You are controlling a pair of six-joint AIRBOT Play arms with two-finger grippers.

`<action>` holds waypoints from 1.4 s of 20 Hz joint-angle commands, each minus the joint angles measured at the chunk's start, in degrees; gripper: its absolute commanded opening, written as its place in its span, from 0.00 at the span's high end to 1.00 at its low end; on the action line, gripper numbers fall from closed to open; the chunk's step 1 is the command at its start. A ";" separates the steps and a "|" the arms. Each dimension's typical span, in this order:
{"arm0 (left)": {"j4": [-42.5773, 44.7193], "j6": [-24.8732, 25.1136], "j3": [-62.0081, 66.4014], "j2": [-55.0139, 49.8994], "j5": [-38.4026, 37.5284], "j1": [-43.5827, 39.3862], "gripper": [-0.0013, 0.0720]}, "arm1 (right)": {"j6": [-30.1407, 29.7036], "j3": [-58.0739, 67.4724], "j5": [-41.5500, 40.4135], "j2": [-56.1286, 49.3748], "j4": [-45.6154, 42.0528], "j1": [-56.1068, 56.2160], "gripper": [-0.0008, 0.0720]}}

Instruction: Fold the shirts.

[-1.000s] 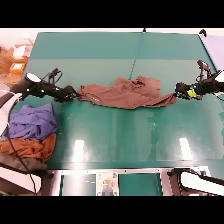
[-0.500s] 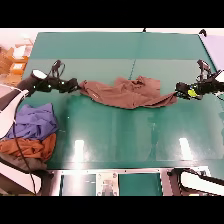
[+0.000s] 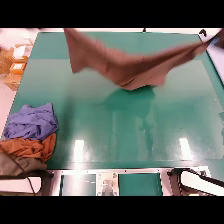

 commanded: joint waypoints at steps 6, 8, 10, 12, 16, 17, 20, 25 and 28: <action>2.69 -2.71 2.38 28.70 18.18 7.08 0.95 | 3.32 10.08 -18.16 18.56 3.37 -13.46 0.97; 2.84 -1.55 2.38 31.67 19.32 7.08 0.95 | 1.77 9.22 -19.58 21.42 3.21 -14.12 0.97; 3.21 -0.52 2.40 33.31 20.68 7.08 0.95 | 1.25 9.22 -20.74 22.82 3.13 -14.10 0.97; 4.37 -0.59 2.36 33.77 19.98 7.08 0.95 | 1.27 9.14 -20.24 23.06 3.17 -14.10 0.97; 6.60 -1.88 -4.66 31.21 14.69 7.08 0.95 | -0.57 0.11 -17.70 22.12 7.80 -14.03 0.97; 6.58 -1.75 -8.63 29.94 13.57 7.08 0.95 | -2.62 -4.72 -17.66 21.75 10.95 -13.90 0.97; 5.77 3.08 -22.56 23.06 13.92 5.03 0.95 | -5.46 -20.22 -20.02 18.97 12.35 -11.15 0.97; 4.66 9.35 -31.50 0.46 23.19 -3.37 0.95 | -9.33 -35.85 -29.31 1.57 12.33 -4.35 0.97; -1.25 9.35 -31.15 -11.52 31.26 -4.74 0.95 | -9.27 -33.68 -30.32 -12.37 12.76 -2.64 0.97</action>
